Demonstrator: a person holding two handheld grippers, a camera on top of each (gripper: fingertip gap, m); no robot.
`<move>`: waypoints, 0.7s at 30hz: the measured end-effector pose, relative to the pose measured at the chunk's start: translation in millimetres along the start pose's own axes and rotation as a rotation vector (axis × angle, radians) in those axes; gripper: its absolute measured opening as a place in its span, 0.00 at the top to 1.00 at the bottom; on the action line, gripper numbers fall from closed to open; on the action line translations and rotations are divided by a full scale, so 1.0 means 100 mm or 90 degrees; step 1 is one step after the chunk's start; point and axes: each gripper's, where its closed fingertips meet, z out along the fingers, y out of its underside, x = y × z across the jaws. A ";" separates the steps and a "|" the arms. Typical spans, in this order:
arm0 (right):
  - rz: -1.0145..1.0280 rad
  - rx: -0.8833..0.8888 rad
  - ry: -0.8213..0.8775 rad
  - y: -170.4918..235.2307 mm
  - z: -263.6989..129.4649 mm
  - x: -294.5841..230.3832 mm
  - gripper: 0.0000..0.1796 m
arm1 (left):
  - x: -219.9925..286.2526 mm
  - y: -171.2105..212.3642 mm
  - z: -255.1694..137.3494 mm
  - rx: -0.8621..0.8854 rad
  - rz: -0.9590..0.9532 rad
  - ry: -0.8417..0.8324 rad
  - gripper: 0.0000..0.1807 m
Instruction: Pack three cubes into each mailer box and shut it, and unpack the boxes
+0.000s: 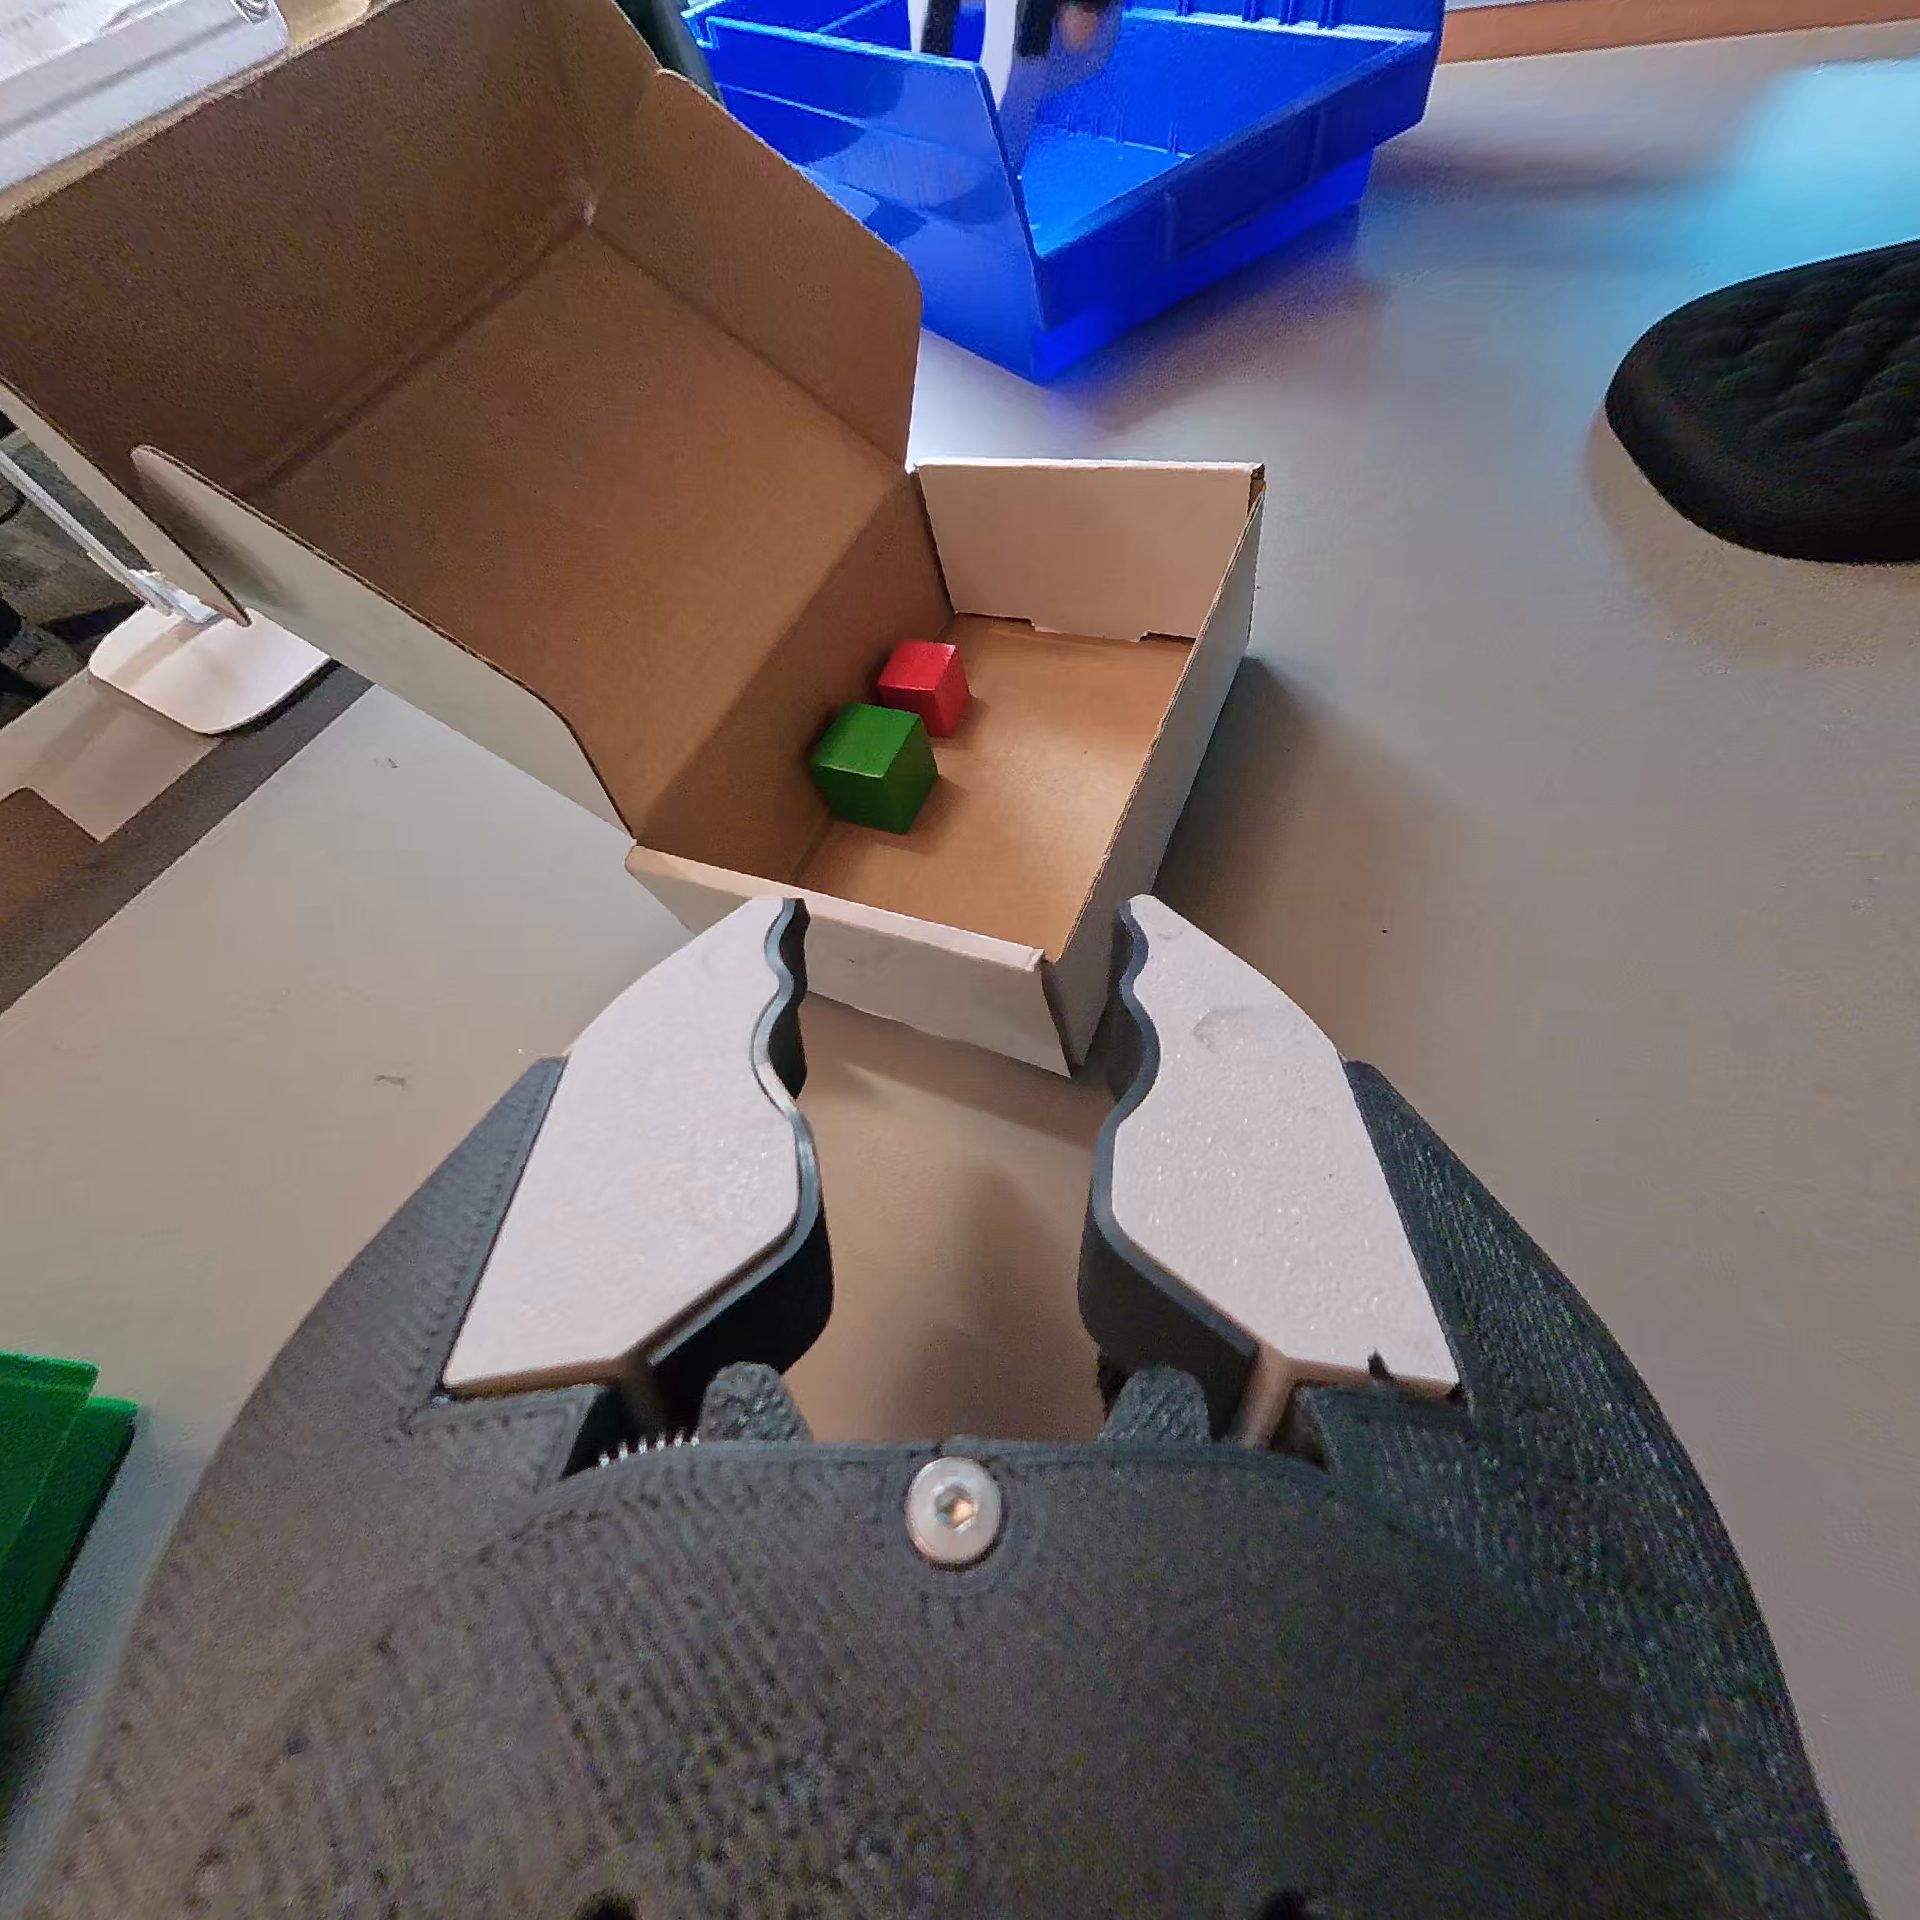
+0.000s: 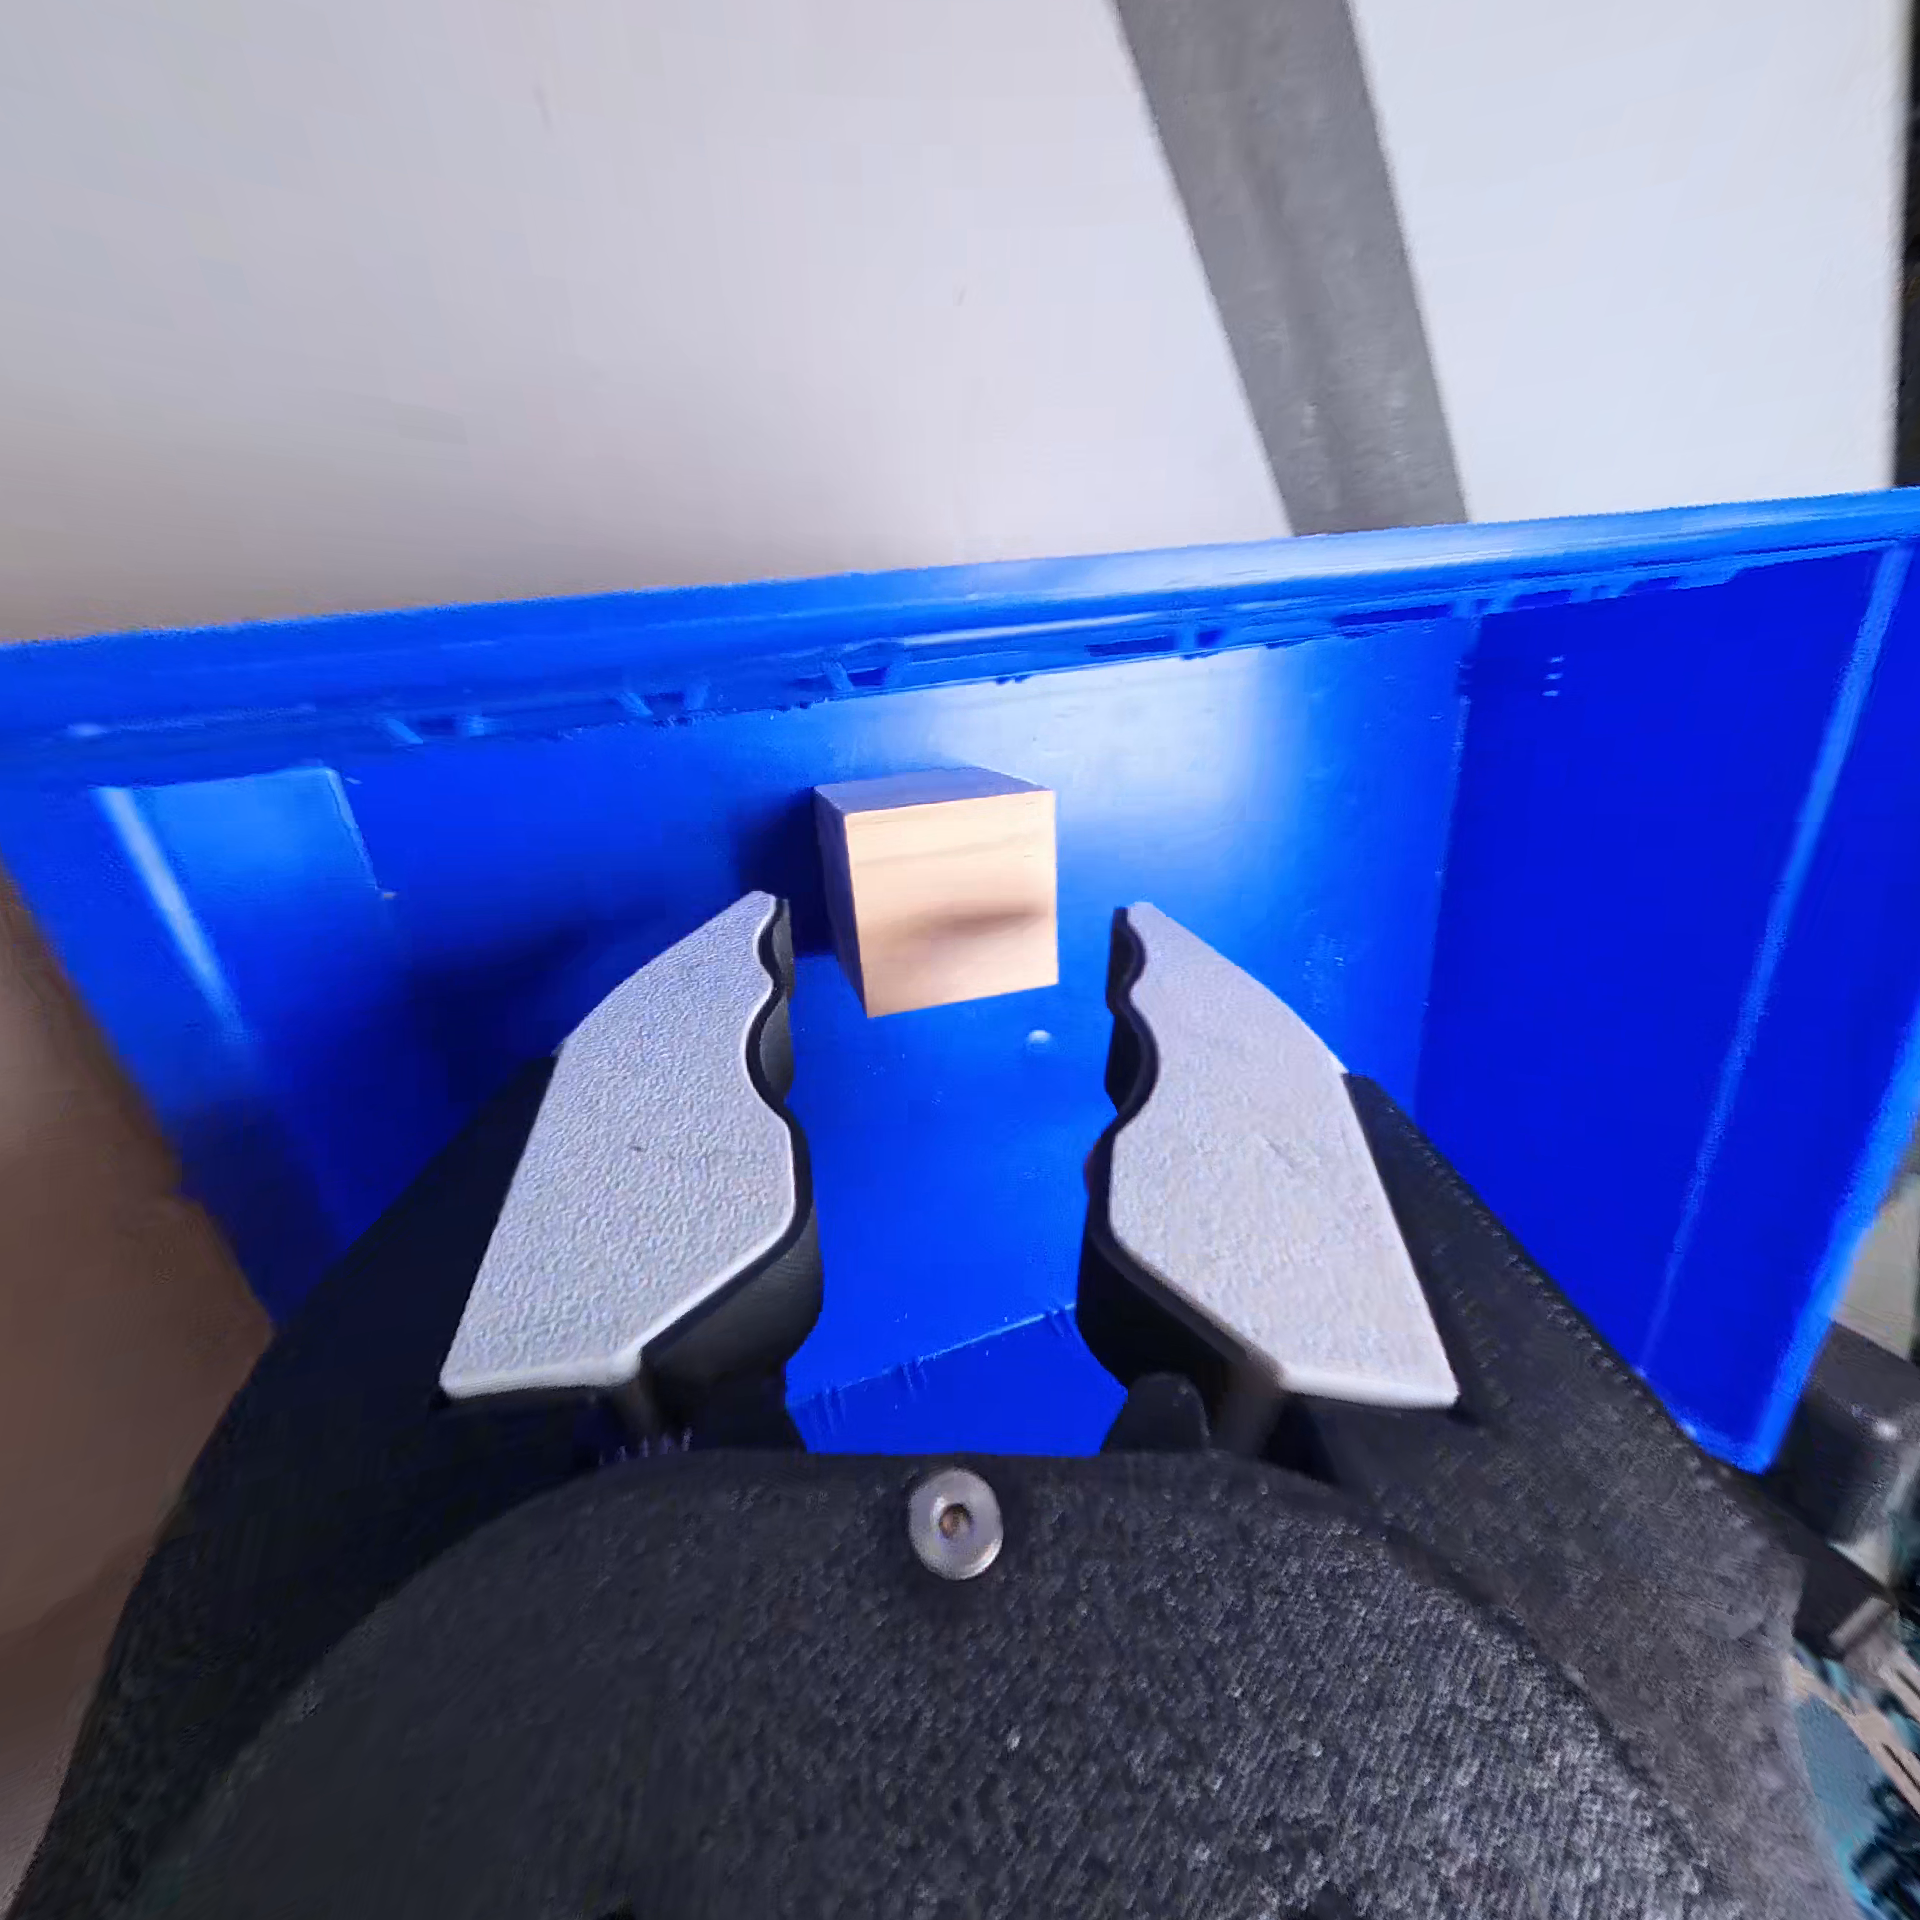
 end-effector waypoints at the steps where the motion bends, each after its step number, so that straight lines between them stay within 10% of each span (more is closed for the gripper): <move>1: 0.008 0.023 0.010 -0.06 -0.14 0.01 0.66 | 0.00 0.00 0.00 0.000 0.000 0.000 0.69; 10: -0.207 0.269 -0.055 -1.20 -1.64 -1.41 0.74 | 0.07 -0.02 0.00 0.003 0.012 0.016 0.69; 21: -0.345 0.092 -0.078 -1.85 -0.45 -2.79 0.75 | 0.16 -0.05 -0.03 0.011 0.030 0.018 0.69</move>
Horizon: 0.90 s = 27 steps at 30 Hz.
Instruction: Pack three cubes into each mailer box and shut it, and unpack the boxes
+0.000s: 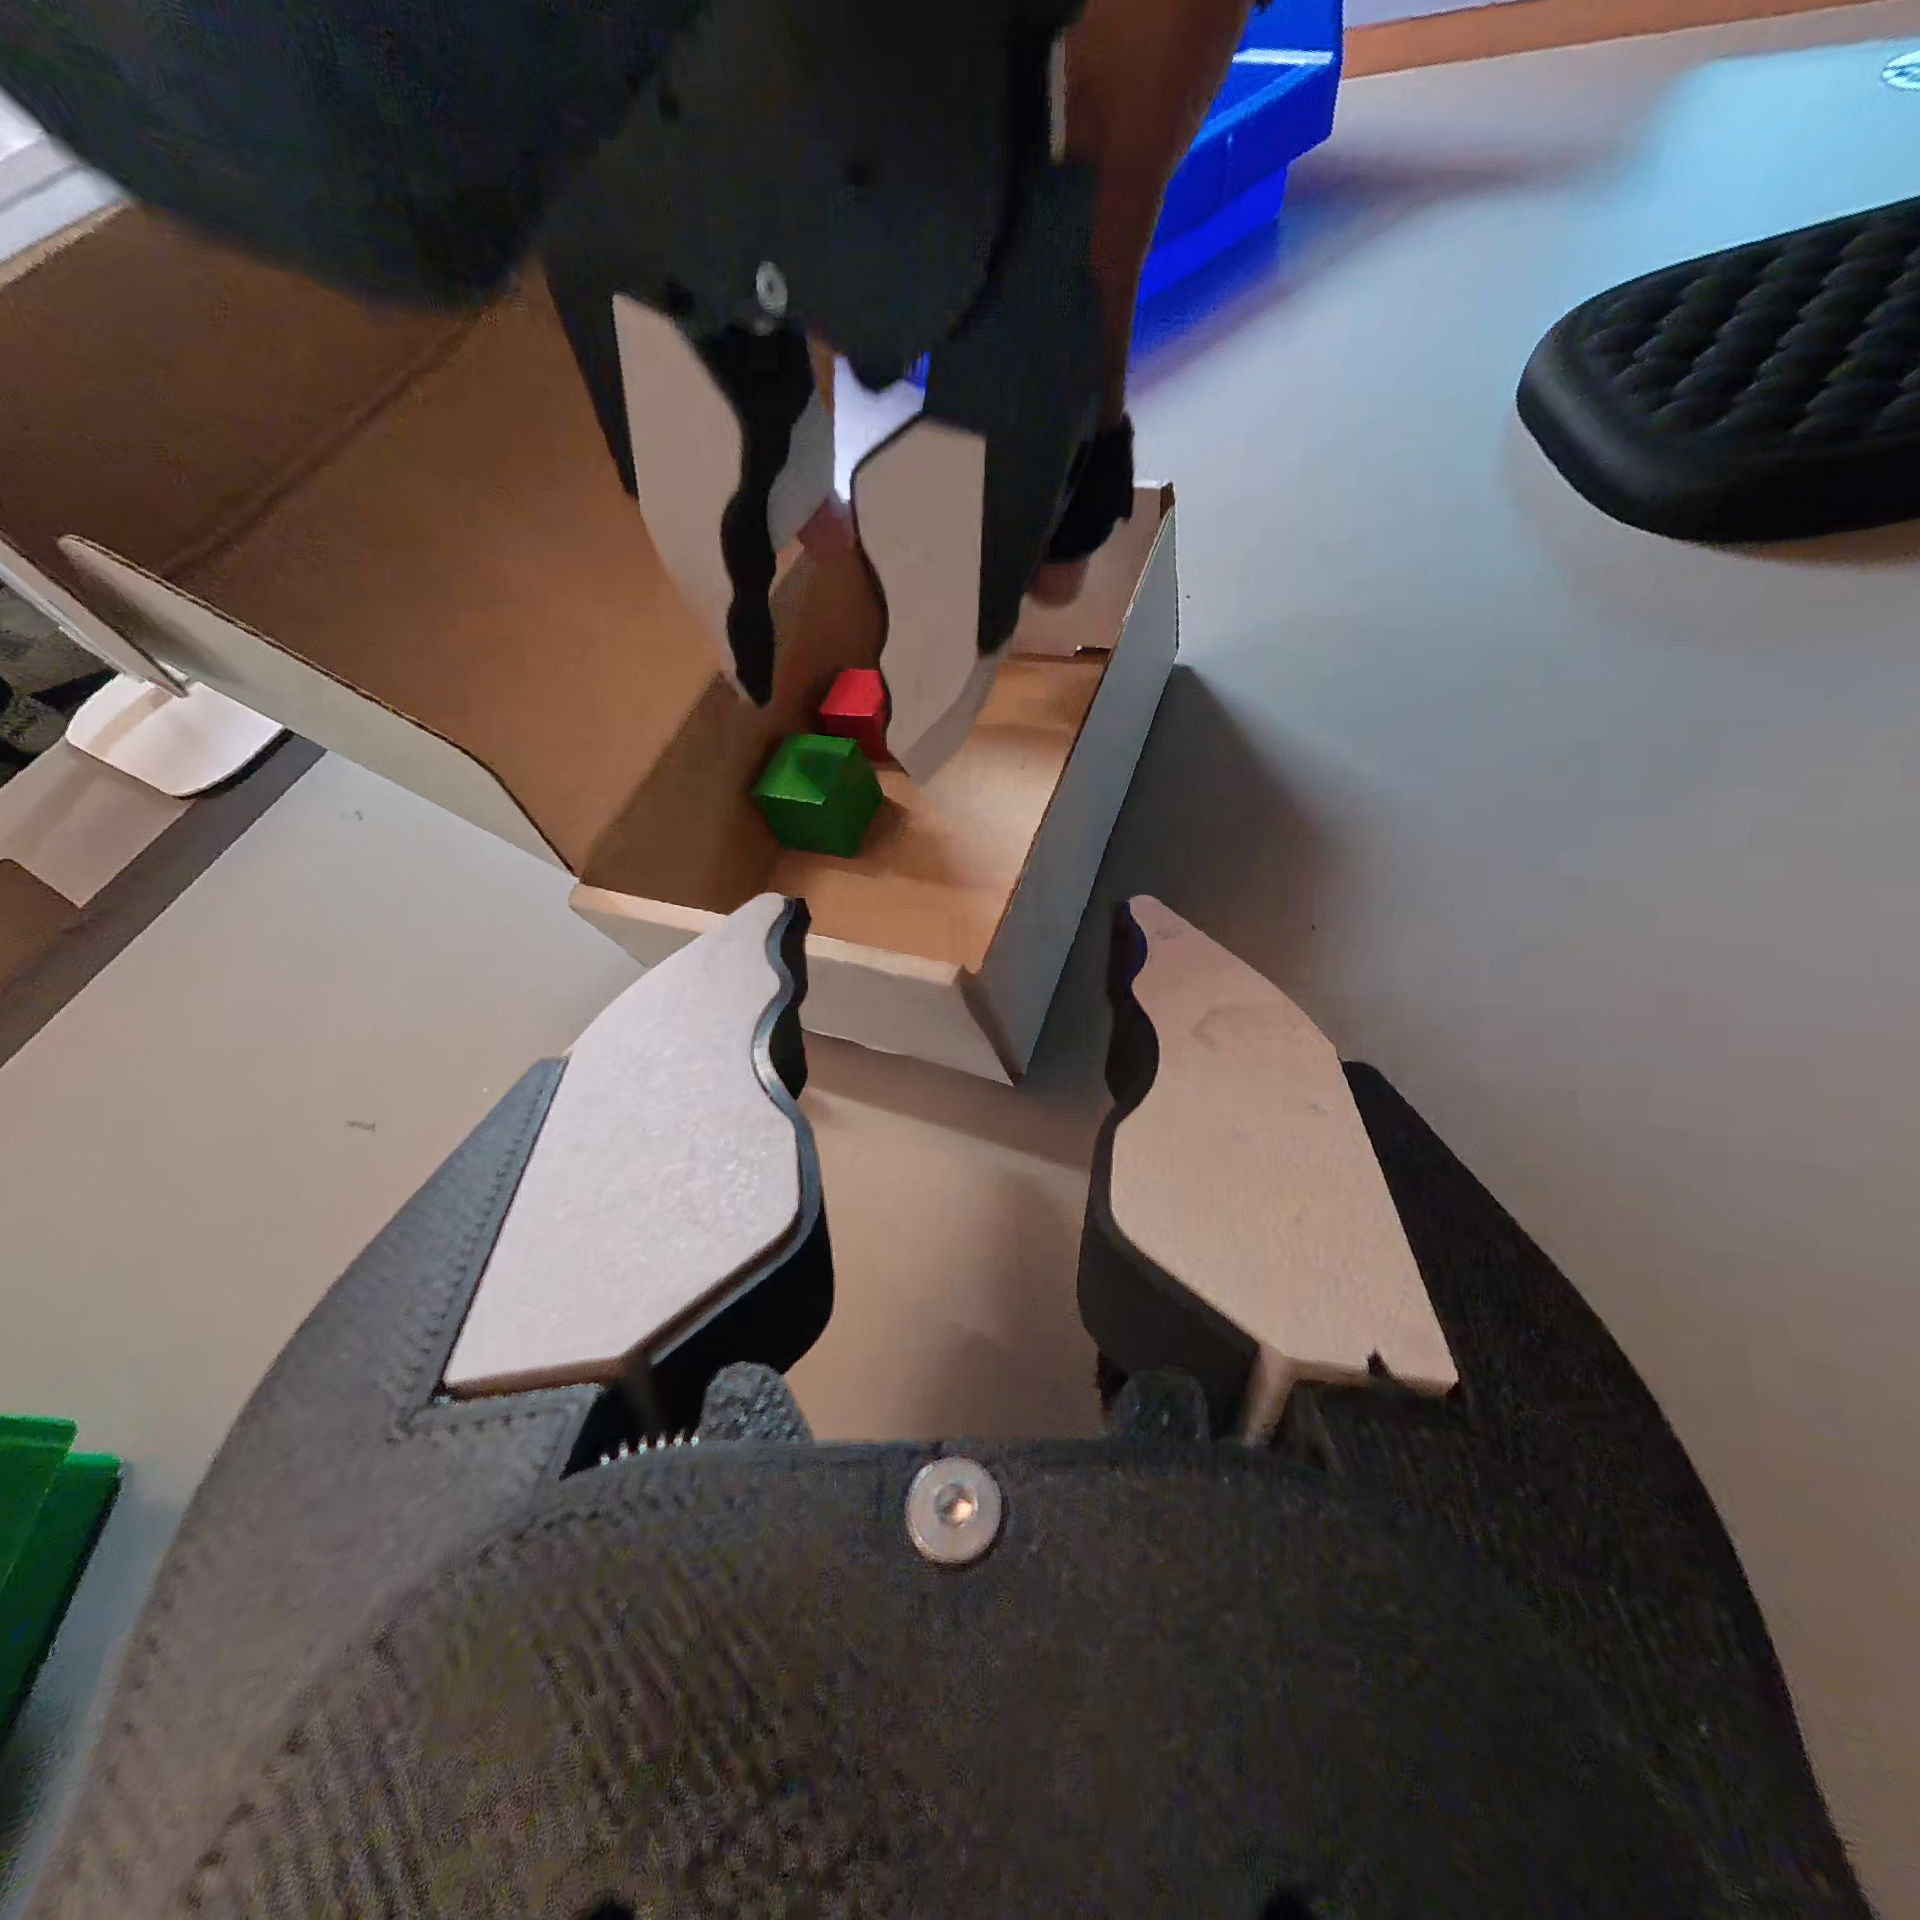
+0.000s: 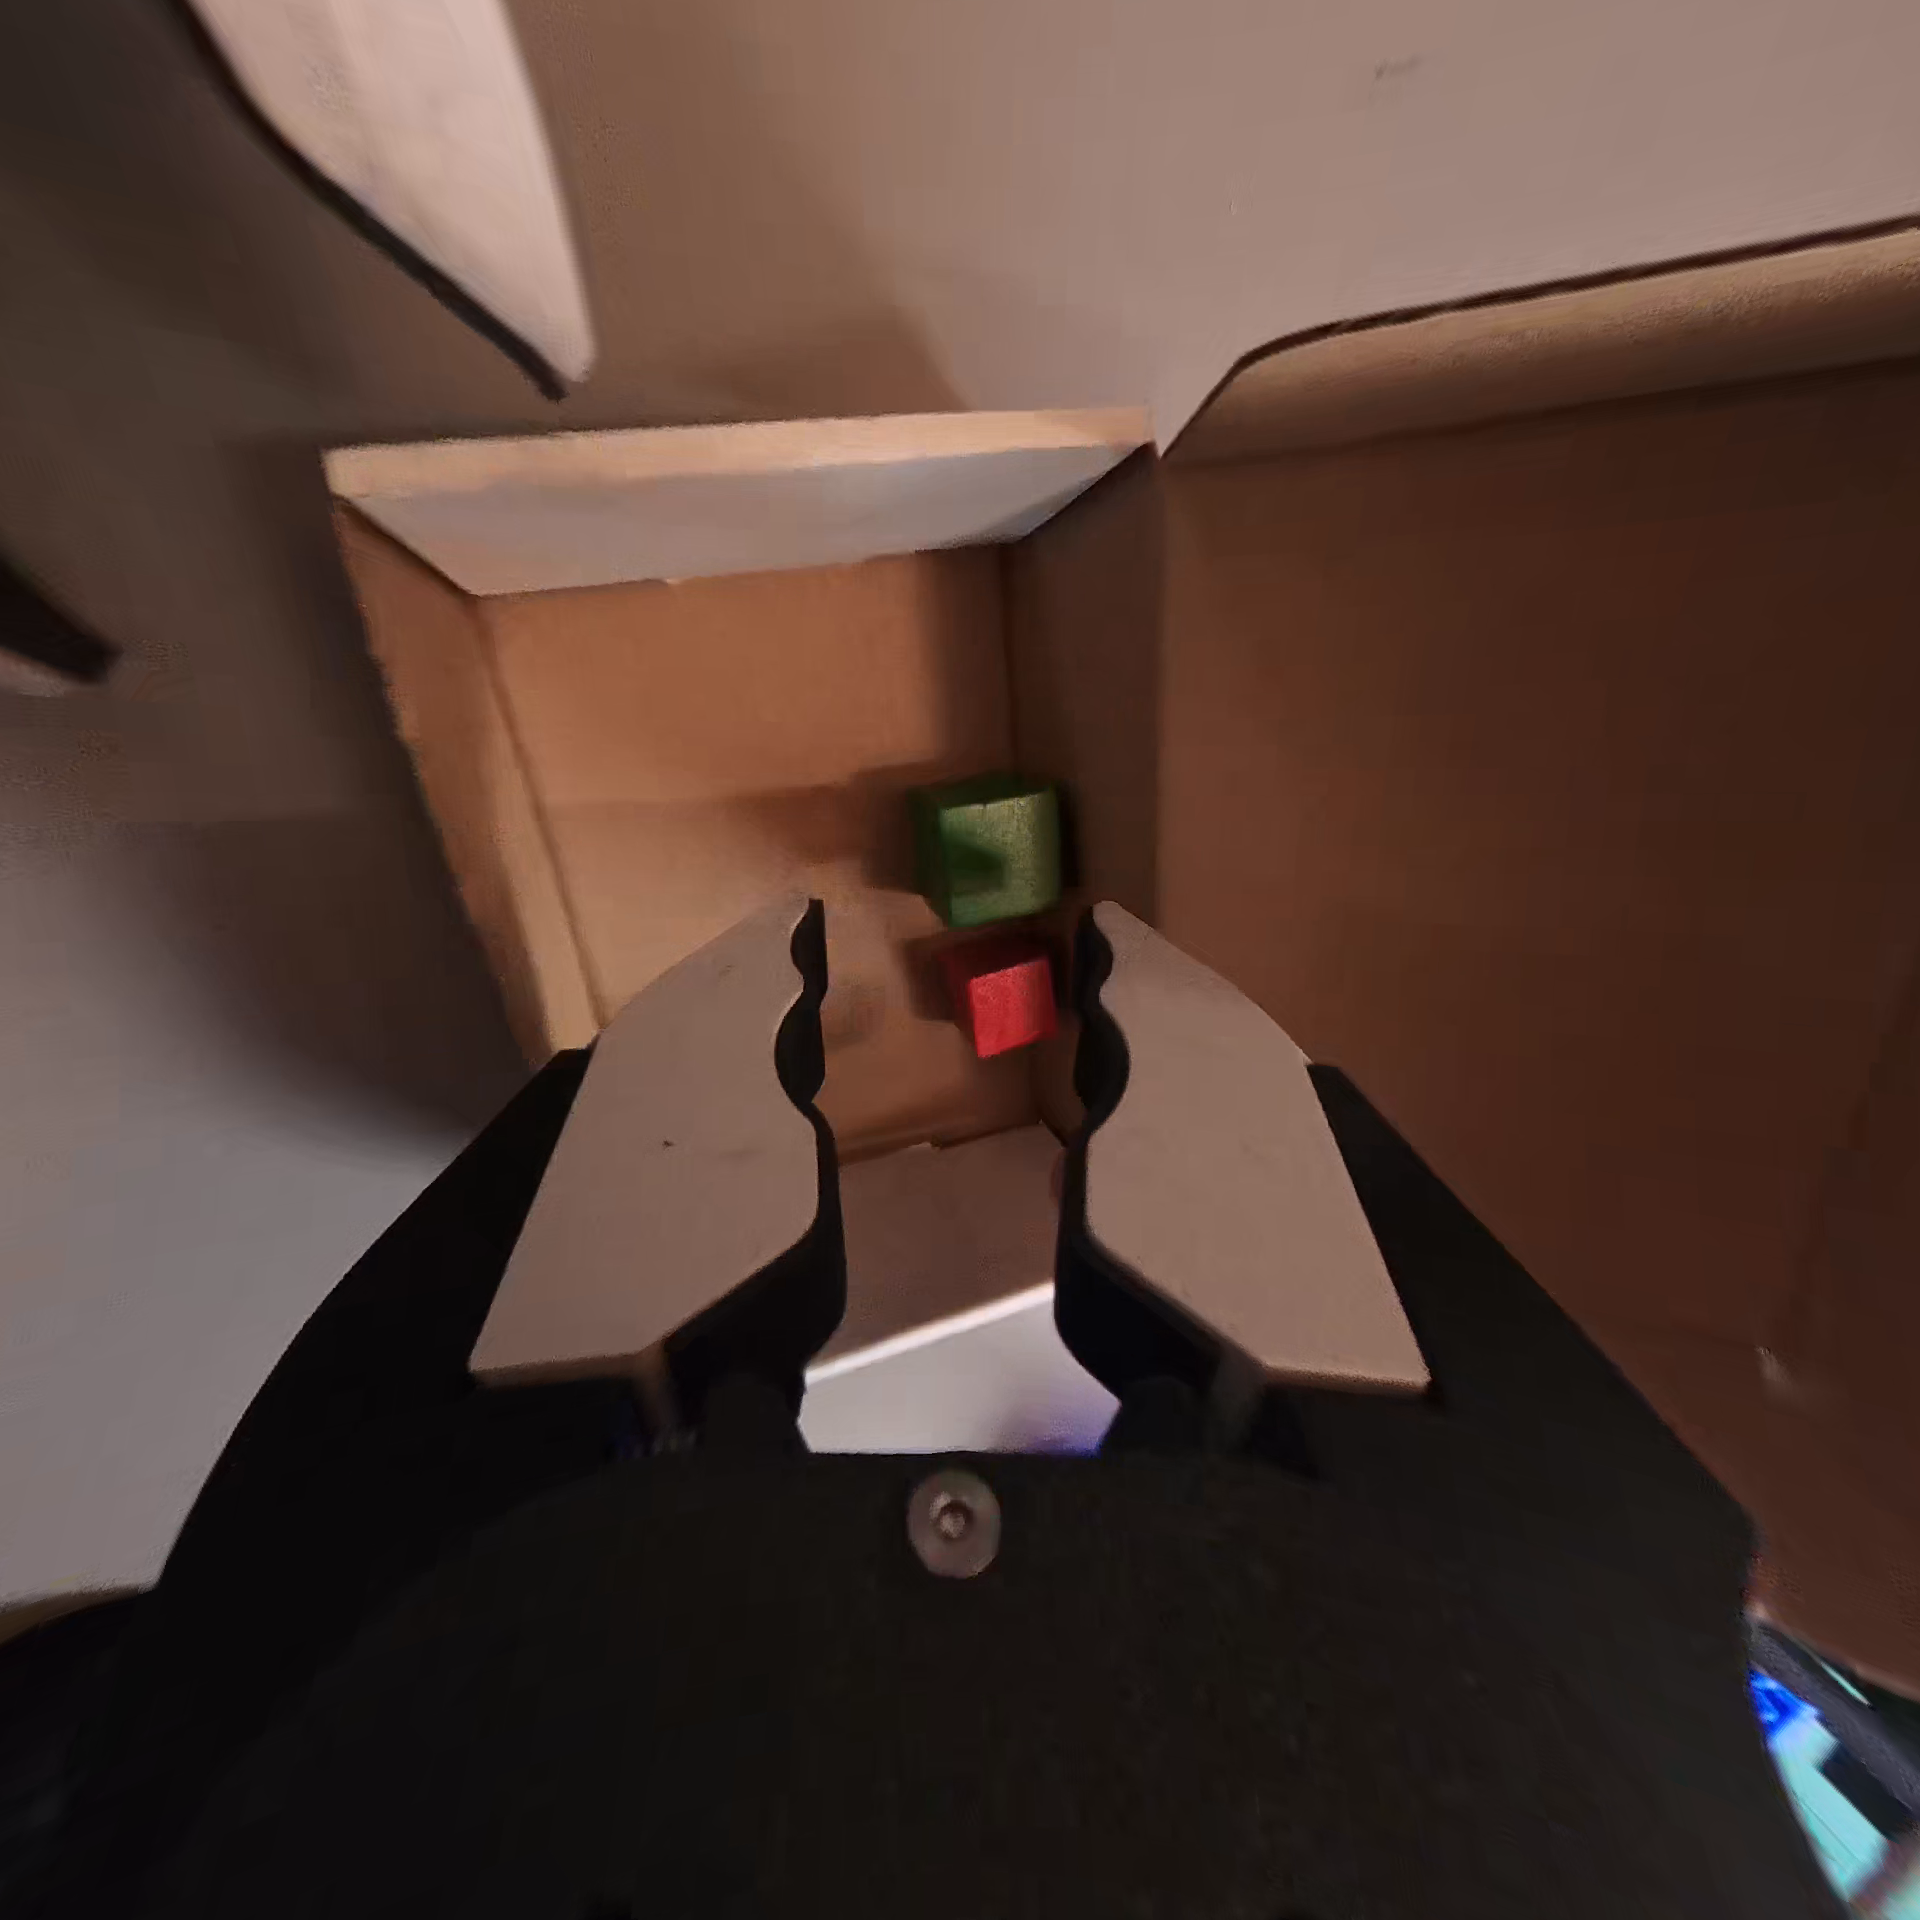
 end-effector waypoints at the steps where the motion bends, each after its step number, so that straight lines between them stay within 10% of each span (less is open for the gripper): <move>1: -0.009 -0.011 0.006 0.01 0.07 0.00 0.74 | 0.01 0.01 0.01 -0.003 0.005 -0.001 0.69; 27: 0.002 0.054 -0.060 -0.08 0.06 -0.16 0.85 | 0.02 0.13 0.09 -0.038 0.011 0.001 0.70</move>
